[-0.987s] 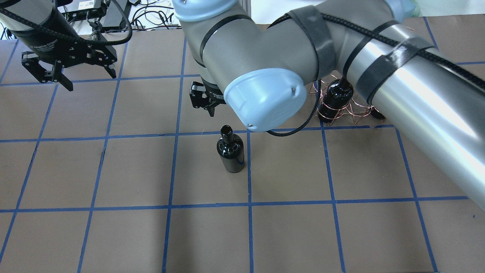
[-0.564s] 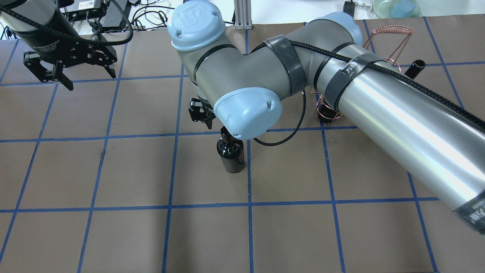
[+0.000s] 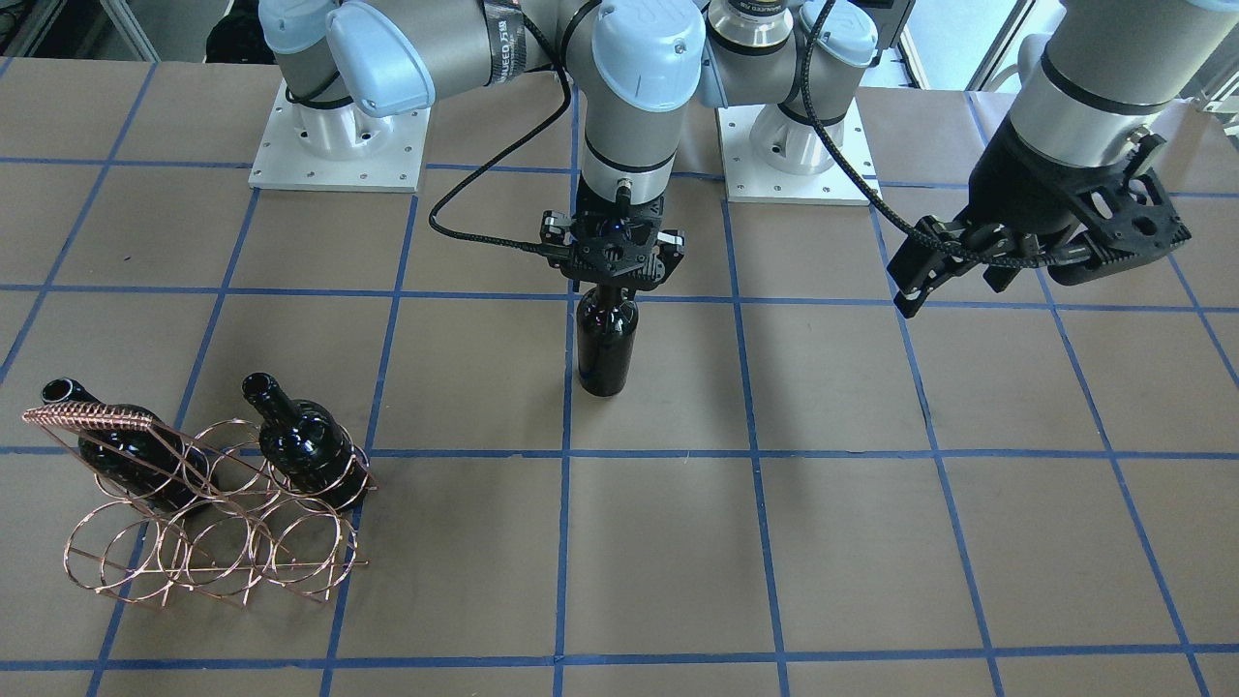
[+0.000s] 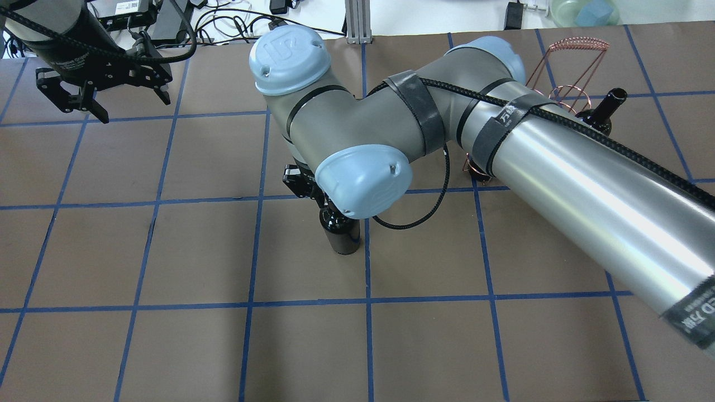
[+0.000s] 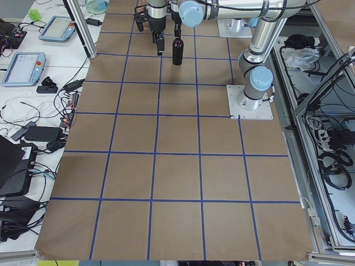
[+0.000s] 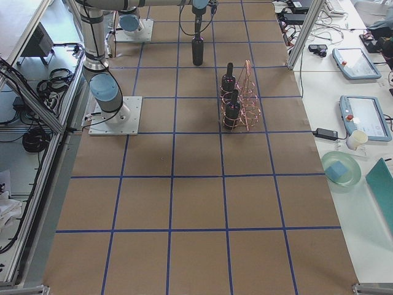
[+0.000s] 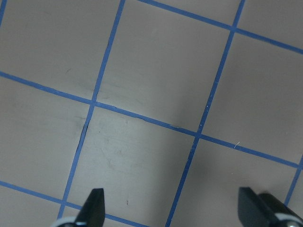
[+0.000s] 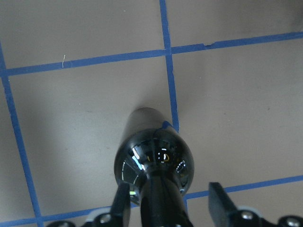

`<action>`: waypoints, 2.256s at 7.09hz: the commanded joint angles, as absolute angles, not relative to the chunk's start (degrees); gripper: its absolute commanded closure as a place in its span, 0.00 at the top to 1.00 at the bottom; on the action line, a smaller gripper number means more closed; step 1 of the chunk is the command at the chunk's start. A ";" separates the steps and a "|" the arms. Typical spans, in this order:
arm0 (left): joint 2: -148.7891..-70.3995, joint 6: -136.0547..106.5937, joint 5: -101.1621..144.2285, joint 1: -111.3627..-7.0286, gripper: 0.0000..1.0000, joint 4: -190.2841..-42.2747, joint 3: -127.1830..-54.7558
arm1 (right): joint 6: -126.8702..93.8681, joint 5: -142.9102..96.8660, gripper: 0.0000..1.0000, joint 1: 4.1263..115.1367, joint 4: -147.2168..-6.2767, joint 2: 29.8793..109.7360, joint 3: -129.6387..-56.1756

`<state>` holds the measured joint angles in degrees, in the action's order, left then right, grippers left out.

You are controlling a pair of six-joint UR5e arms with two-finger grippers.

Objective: Place wine into wine basket
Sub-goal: 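Lift the bottle with the right gripper and carry it toward the copper rack, then lower the bottle into the empty slot beside the two rack bottles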

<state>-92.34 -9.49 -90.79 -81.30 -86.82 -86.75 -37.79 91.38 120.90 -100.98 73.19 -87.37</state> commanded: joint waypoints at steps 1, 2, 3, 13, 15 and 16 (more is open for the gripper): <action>-92.81 -9.67 -90.70 -81.30 1.00 -86.66 -87.53 | -37.62 90.35 0.27 120.94 -101.25 73.13 -87.36; -92.81 -9.58 -90.70 -81.30 1.00 -86.66 -87.97 | -37.01 90.35 0.23 120.76 -101.42 73.47 -86.75; -92.90 -9.49 -90.70 -81.30 1.00 -86.57 -87.89 | -37.00 90.26 0.21 120.59 -101.43 74.09 -86.66; -91.31 -6.41 -90.70 -82.61 1.00 -87.10 -87.37 | -0.40 95.60 0.21 94.68 -88.95 88.06 -87.10; -91.49 -1.53 -91.23 -84.97 1.00 -86.75 -86.93 | 10.49 95.80 0.21 87.14 -86.67 88.07 -87.10; -91.58 -0.45 -96.10 -88.12 1.00 -86.31 -86.84 | 14.64 95.71 0.21 83.45 -86.66 88.15 -87.10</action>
<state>-91.45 -2.54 -92.29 -85.06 -86.76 -87.01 8.89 95.65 88.06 -87.21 88.04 -87.10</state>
